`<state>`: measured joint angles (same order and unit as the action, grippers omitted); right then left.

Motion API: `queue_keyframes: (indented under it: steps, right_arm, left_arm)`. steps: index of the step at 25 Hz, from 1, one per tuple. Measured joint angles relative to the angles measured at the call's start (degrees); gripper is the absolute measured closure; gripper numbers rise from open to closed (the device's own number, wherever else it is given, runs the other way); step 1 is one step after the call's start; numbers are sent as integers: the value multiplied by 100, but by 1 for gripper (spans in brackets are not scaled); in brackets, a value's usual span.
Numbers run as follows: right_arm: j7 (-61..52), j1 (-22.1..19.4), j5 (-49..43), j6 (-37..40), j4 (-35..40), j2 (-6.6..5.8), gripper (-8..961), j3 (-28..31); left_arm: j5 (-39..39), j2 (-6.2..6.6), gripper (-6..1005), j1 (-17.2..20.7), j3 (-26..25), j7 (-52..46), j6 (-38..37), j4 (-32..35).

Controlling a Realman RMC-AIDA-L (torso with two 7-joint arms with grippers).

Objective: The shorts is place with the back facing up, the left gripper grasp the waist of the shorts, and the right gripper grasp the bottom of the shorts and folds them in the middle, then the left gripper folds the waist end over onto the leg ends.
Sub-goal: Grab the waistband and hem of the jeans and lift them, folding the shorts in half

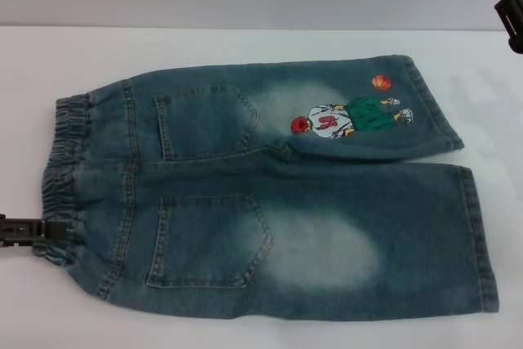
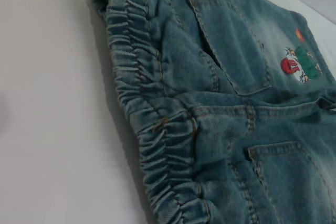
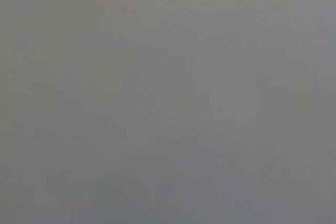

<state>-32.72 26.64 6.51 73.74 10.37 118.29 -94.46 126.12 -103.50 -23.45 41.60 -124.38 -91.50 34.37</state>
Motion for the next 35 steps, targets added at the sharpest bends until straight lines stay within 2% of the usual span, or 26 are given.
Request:
queue_keyframes:
  steps: [35]
  right_arm:
    - [-9, 62, -1, -96, 0, -35, 385, 6]
  left_arm:
    - [383, 98, 175, -156, -35, -434, 66, 53]
